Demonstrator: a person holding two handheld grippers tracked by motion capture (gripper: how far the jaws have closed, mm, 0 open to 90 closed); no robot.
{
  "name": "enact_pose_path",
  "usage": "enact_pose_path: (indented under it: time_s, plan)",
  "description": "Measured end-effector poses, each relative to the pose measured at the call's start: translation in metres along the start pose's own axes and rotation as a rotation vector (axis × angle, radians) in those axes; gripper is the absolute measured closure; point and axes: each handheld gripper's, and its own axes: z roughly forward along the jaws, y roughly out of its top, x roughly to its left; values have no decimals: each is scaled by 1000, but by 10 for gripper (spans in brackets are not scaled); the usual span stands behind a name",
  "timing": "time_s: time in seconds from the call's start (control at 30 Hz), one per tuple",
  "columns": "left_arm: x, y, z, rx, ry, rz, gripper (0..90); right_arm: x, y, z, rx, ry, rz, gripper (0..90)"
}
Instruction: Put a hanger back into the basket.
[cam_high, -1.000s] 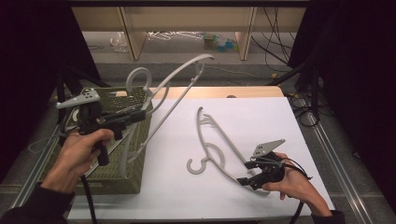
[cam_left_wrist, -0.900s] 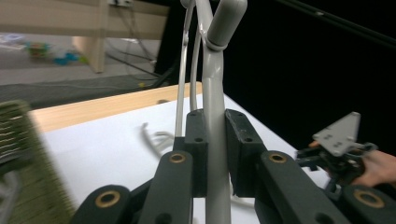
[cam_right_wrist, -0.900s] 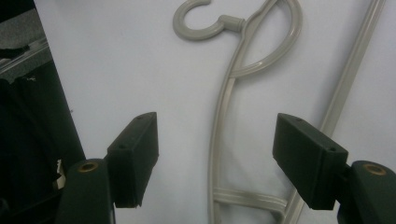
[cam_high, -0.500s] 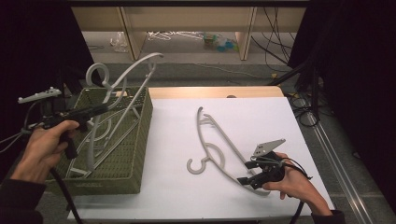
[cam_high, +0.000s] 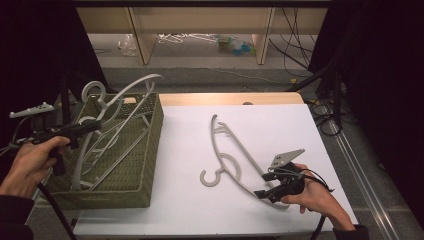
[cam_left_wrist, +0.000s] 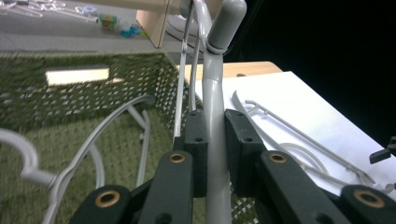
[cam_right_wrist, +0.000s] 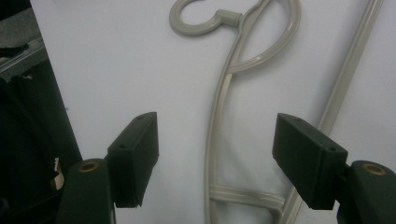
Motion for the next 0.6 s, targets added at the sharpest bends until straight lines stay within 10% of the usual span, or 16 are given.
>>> enact_pose_path:
  time_s: [0.6]
  plan:
    - [37, -19, -9, 68, 21, 20, 797, -1, -1, 1, -1, 2, -14, 322]
